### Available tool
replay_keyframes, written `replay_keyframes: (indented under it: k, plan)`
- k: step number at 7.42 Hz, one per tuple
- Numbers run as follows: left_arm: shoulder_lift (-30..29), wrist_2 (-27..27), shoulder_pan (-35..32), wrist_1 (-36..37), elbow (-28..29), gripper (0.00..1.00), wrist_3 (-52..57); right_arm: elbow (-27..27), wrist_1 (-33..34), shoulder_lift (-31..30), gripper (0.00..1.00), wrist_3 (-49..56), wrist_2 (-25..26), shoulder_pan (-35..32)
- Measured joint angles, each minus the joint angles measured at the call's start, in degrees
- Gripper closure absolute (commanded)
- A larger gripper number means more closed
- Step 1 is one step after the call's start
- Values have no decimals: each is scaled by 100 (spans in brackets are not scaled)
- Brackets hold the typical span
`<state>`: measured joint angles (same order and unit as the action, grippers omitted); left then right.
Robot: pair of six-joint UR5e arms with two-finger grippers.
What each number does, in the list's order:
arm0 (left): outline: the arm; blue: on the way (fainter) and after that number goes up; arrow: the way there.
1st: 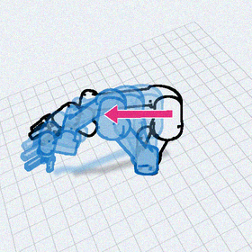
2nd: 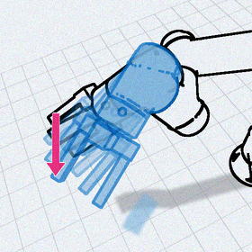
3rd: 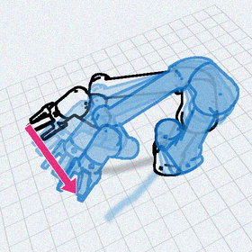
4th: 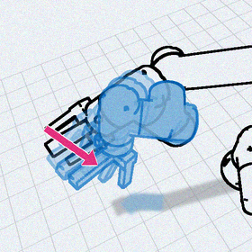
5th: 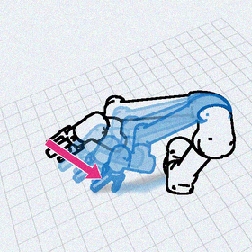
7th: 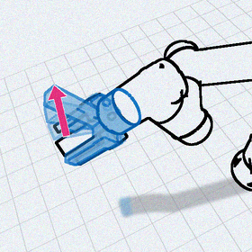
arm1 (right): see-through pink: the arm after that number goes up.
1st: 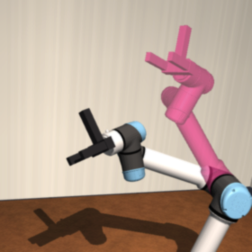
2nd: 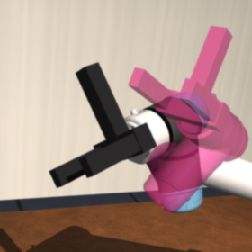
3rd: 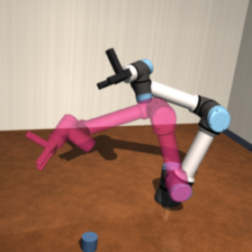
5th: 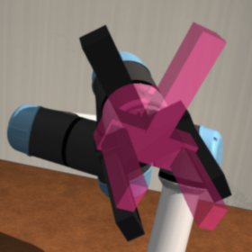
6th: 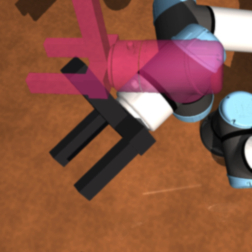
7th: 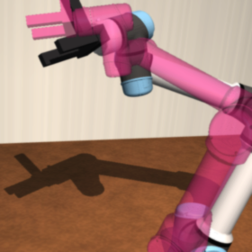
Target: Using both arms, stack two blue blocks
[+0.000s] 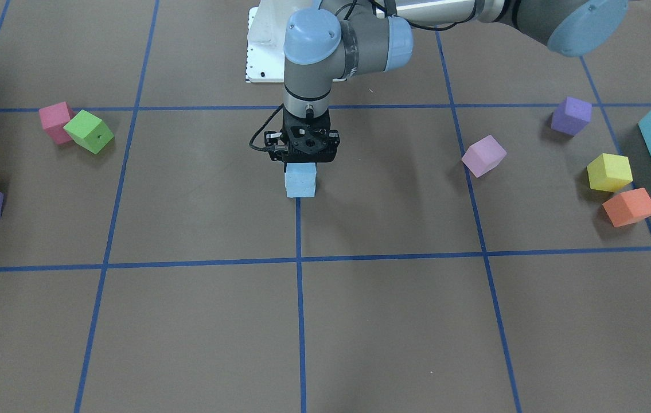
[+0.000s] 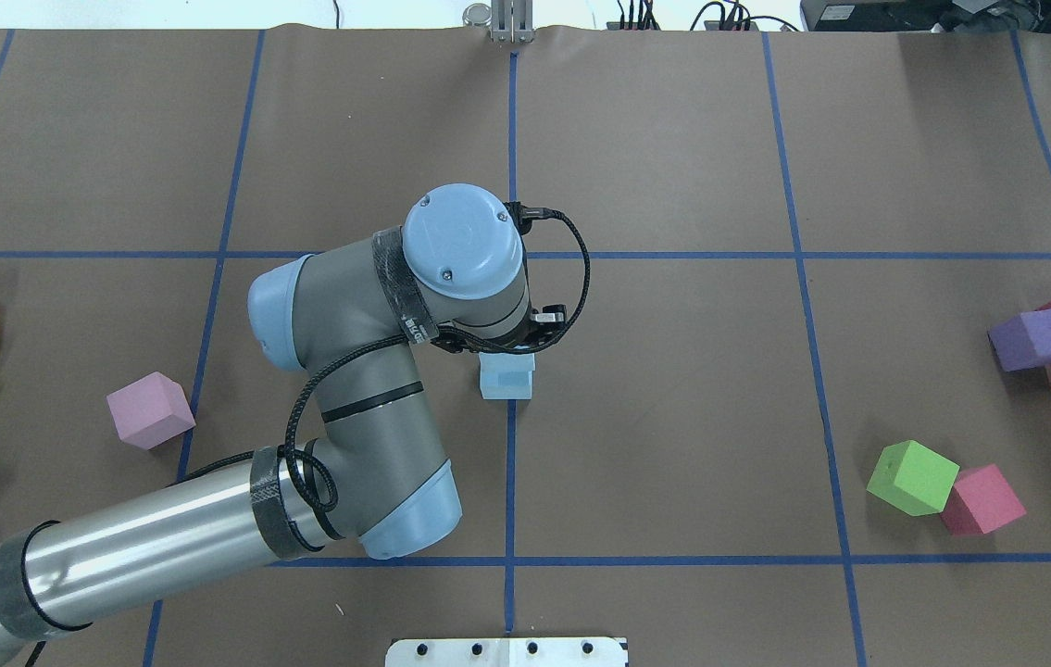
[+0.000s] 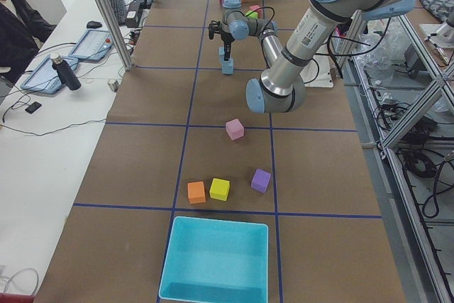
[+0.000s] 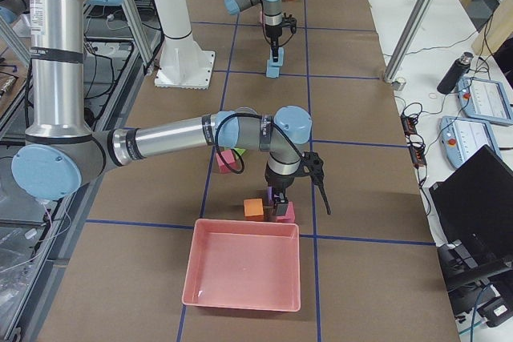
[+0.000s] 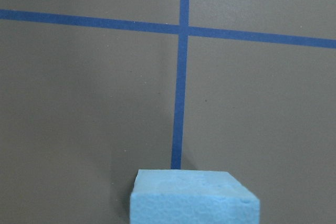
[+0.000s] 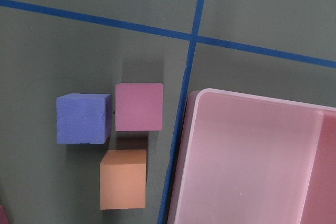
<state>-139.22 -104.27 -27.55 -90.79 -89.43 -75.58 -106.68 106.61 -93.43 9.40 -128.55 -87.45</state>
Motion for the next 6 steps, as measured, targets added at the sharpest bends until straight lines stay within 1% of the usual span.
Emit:
replay_keyframes:
  k: [1, 5, 6]
  plan:
    - [3, 2, 5, 11, -3, 35, 0, 4, 0, 0, 0, 0, -2, 0]
    - [20, 16, 66, 18, 7, 17, 0, 7, 0, 2, 0, 0, 1, 0]
    - [21, 51, 107, 16, 19, 4, 0, 7, 0, 0, 0, 0, 3, 0]
